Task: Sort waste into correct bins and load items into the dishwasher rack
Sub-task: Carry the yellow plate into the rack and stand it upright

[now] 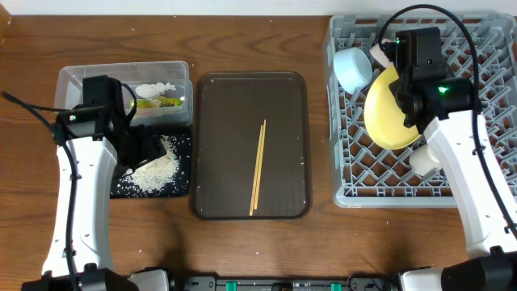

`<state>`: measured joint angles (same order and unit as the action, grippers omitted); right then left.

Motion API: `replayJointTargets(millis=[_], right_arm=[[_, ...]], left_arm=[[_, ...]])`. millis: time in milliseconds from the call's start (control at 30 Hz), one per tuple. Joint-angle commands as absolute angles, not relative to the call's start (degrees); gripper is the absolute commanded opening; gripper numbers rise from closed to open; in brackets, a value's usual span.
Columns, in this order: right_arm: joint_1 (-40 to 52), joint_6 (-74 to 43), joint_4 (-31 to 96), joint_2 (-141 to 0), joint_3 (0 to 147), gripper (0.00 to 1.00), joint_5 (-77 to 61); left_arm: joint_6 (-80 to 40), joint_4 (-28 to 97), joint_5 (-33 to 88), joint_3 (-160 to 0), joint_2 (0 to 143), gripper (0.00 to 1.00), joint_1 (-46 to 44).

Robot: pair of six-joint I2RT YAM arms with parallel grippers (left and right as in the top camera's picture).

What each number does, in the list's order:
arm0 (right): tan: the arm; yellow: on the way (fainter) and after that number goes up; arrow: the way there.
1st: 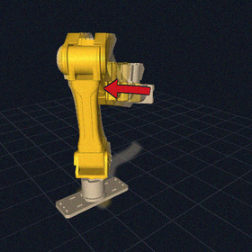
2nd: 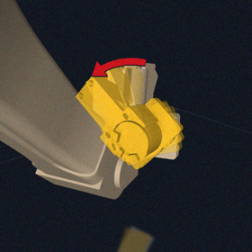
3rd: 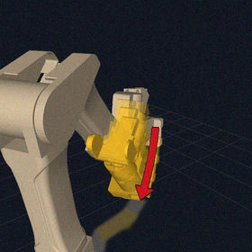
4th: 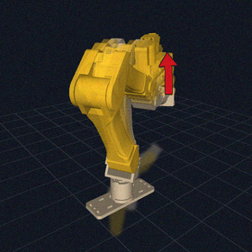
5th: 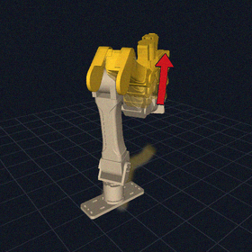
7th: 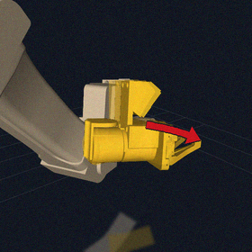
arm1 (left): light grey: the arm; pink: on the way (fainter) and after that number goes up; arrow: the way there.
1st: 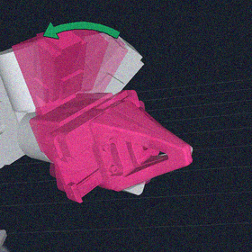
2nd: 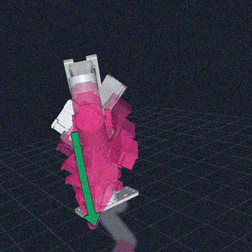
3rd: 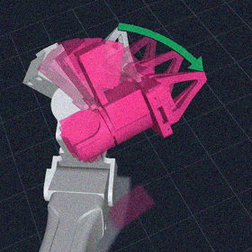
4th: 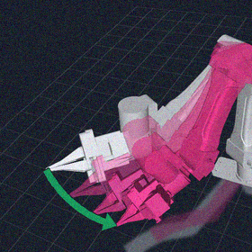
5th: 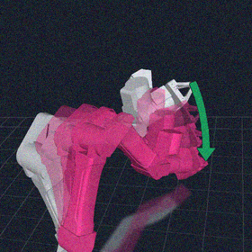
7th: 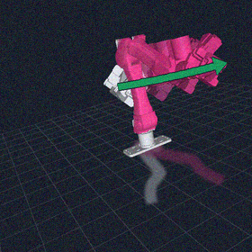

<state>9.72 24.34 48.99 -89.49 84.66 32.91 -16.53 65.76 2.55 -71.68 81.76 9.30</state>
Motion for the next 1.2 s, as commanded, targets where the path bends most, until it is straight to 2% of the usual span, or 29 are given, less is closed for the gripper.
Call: replayJointTargets(millis=[0,133,333,1000,1167], right_arm=[[10.37,20.75,49.1,-88.66,84.25,0.01,31.05],[10.37,20.56,49.6,-89.78,84.2,0.01,31.79],[10.57,20.53,47.27,-91.02,84.2,0.01,41.82],[13.96,18.83,46.09,-94.65,84.18,0.01,38.98],[15.16,14.04,46.06,-95.2,84.18,0.01,38.72]], left_arm=[[-16.62,65.95,1.48,-71.46,81.36,0.78,9.3],[-16.62,66.0,1.48,-71.46,81.36,0.78,9.3],[-16.62,65.95,1.48,-71.46,81.36,0.78,9.3],[-16.62,66.0,1.48,-71.46,81.36,0.78,9.3],[-16.62,66.0,1.48,-71.46,81.36,0.78,9.3]])
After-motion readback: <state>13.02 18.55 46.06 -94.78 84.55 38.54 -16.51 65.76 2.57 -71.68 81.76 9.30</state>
